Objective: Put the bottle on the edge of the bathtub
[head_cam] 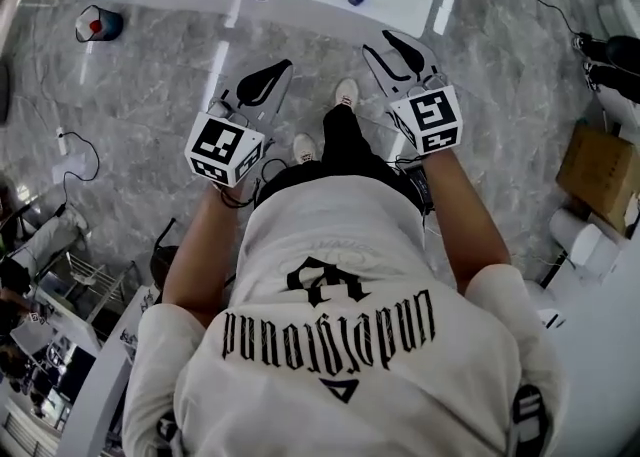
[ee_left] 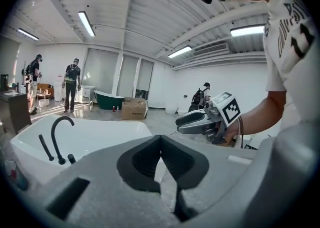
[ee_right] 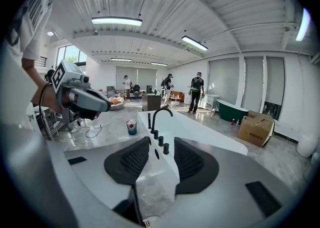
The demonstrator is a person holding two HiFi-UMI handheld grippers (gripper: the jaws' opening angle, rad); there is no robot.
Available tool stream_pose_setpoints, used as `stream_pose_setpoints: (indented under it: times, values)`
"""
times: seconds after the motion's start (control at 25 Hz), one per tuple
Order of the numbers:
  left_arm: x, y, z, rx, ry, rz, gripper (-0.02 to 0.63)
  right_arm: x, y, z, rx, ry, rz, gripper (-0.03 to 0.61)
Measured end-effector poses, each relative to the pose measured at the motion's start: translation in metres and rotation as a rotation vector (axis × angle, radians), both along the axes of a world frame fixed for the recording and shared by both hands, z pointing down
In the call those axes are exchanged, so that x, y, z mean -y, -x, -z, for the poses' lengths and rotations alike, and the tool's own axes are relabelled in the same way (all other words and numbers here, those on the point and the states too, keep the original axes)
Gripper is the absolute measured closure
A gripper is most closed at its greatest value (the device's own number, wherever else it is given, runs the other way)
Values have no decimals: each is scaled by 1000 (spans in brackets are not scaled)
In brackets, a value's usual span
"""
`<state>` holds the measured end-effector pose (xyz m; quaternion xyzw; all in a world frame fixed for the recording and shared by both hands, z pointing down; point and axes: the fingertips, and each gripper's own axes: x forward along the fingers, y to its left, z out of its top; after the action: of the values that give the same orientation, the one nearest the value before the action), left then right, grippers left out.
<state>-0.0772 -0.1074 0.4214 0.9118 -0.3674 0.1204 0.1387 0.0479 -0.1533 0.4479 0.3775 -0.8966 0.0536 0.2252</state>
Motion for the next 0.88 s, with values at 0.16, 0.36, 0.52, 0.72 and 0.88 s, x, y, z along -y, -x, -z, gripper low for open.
stream_pose_setpoints:
  times: [0.16, 0.36, 0.52, 0.72, 0.88]
  values:
    - [-16, 11, 30, -7, -59, -1, 598, -19, 6, 26, 5, -21, -5, 430]
    - [-31, 23, 67, -26, -120, 13, 598, -40, 11, 63, -3, -75, 3, 448]
    - [-51, 24, 97, -16, -163, -10, 598, -56, 19, 88, 13, -95, 18, 460]
    - [-67, 28, 128, -30, -206, -9, 598, -77, 27, 118, 40, -130, 46, 491]
    - [-74, 36, 143, -43, -230, -3, 598, -87, 32, 136, 56, -165, 60, 514]
